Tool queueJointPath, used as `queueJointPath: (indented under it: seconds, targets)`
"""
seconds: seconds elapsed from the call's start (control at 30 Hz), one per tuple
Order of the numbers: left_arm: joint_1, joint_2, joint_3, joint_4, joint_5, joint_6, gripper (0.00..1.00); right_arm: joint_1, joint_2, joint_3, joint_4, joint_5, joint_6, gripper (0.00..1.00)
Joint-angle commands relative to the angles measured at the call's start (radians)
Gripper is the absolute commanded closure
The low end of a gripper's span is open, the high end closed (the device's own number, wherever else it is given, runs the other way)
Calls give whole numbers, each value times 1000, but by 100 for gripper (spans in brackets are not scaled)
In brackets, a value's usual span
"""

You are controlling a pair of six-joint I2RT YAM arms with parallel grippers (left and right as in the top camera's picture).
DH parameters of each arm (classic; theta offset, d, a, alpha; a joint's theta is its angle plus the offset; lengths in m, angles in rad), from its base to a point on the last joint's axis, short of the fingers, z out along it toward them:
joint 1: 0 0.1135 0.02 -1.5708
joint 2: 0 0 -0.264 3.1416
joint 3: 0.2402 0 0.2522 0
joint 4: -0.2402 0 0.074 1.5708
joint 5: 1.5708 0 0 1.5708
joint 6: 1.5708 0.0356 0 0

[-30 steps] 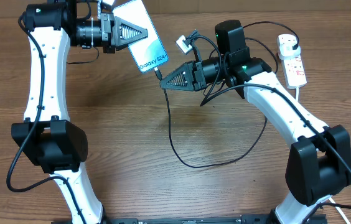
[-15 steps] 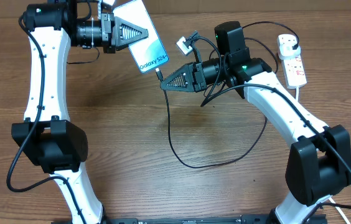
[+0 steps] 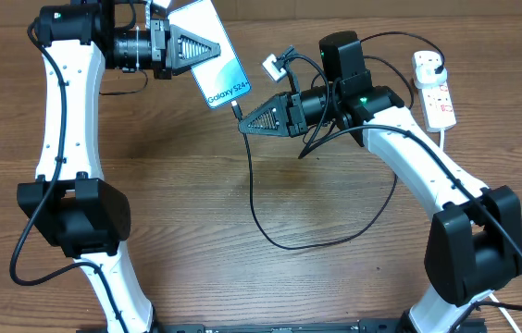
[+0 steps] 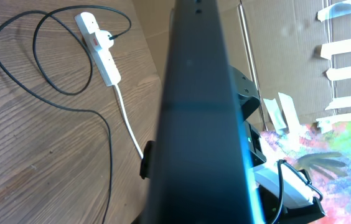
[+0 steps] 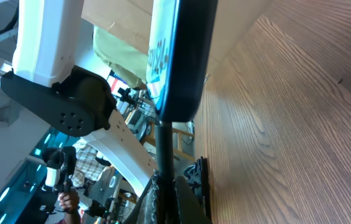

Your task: Plug charger to phone and switch on socket

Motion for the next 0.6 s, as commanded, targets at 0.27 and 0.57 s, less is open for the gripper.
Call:
queueJointPath:
  seconds: [0.27,0.57]
  targets:
    - [-35,-27,8,-2,-15,19,96,-7,-24,11,9,-6,-10,96]
    - [-39,-27,8,-2,-9,19,96,-7,-24,11,9,-6,-10,96]
